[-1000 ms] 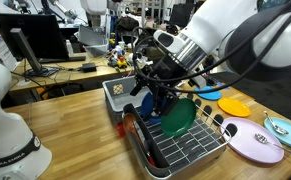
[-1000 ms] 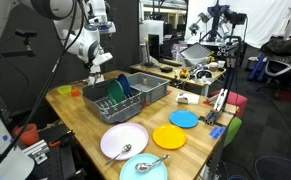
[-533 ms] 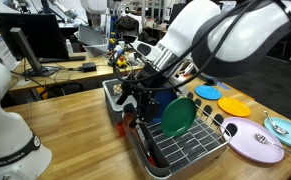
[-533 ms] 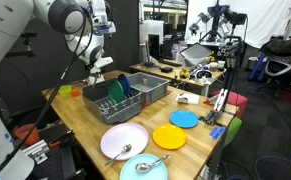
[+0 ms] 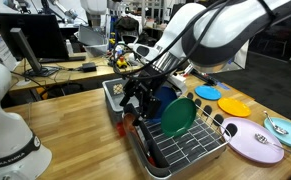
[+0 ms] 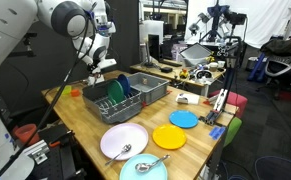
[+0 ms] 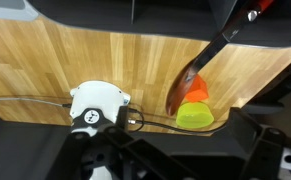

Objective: Remove the brown spoon from the dish rack and place it on the white plate

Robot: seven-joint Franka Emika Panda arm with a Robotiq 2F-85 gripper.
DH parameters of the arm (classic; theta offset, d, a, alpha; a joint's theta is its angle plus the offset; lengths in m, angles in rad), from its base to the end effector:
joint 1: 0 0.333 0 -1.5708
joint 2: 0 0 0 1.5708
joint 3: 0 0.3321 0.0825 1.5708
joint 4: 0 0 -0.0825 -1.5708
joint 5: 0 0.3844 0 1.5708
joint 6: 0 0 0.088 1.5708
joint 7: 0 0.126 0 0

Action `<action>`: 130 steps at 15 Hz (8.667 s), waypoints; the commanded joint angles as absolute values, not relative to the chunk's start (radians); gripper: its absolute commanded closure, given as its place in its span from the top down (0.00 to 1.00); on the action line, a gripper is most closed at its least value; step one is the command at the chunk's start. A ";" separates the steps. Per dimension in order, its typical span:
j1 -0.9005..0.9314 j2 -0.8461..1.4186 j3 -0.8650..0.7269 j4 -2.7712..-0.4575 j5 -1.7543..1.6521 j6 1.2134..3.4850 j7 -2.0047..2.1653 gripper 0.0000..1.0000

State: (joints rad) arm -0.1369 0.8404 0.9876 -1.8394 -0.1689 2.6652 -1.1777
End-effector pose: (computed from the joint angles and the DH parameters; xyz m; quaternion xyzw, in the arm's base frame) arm 0.5111 0.4600 0.2704 -0.5614 -0.7642 -0.2185 0.2304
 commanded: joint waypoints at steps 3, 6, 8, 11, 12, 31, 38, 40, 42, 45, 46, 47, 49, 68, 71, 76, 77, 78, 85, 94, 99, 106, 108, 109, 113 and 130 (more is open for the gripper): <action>-0.089 0.825 0.956 -1.807 -0.077 2.616 -1.194 1.00; -0.072 0.819 0.940 -1.798 -0.070 2.602 -1.196 1.00; -0.053 0.812 0.919 -1.789 -0.070 2.578 -1.187 1.00; -0.019 0.809 0.885 -1.773 -0.068 2.563 -1.174 1.00; -0.012 0.809 0.879 -1.769 -0.065 2.562 -1.174 1.00; -0.002 0.758 0.831 -1.775 -0.004 2.570 -1.158 0.03; 0.003 0.686 0.827 -1.810 0.000 2.632 -1.156 0.03; 0.002 0.640 0.829 -1.829 0.000 2.671 -1.152 0.03; -0.002 0.586 0.828 -1.855 0.002 2.735 -1.137 0.03; -0.019 0.509 0.831 -1.901 0.011 2.831 -1.094 0.03; -0.023 0.483 0.828 -1.918 0.011 2.859 -1.076 0.03; -0.028 0.455 0.824 -1.939 0.011 2.886 -1.059 0.03; -0.054 0.410 0.826 -1.977 -0.009 2.961 -1.028 0.03; -0.206 -0.232 0.587 -2.489 0.039 3.377 -0.950 0.03; -0.362 -0.336 0.724 -2.582 0.096 3.354 -0.941 0.03; -0.549 -0.426 0.963 -2.683 0.178 3.319 -0.869 0.03; -0.575 -0.435 1.001 -2.695 0.186 3.304 -0.854 0.03; -0.599 -0.444 1.033 -2.702 0.189 3.285 -0.841 0.03; -0.677 -0.457 1.117 -2.709 0.174 3.115 -0.772 0.03; -0.551 -0.339 0.960 -2.700 -0.080 2.883 -0.511 0.03; -0.561 -0.348 0.975 -2.714 -0.065 2.899 -0.508 0.12; -0.560 -0.348 0.974 -2.713 -0.064 2.898 -0.504 0.12; -0.560 -0.348 0.974 -2.713 -0.064 2.898 -0.504 0.12; -0.560 -0.348 0.974 -2.713 -0.064 2.898 -0.504 0.12; -0.465 -0.273 0.817 -2.706 -0.187 2.824 -0.387 0.03; 0.036 -0.117 0.146 -2.650 -0.226 2.743 -0.243 0.12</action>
State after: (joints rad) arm 0.0018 -0.1160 0.1815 -2.6506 -0.2194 2.7465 -0.2457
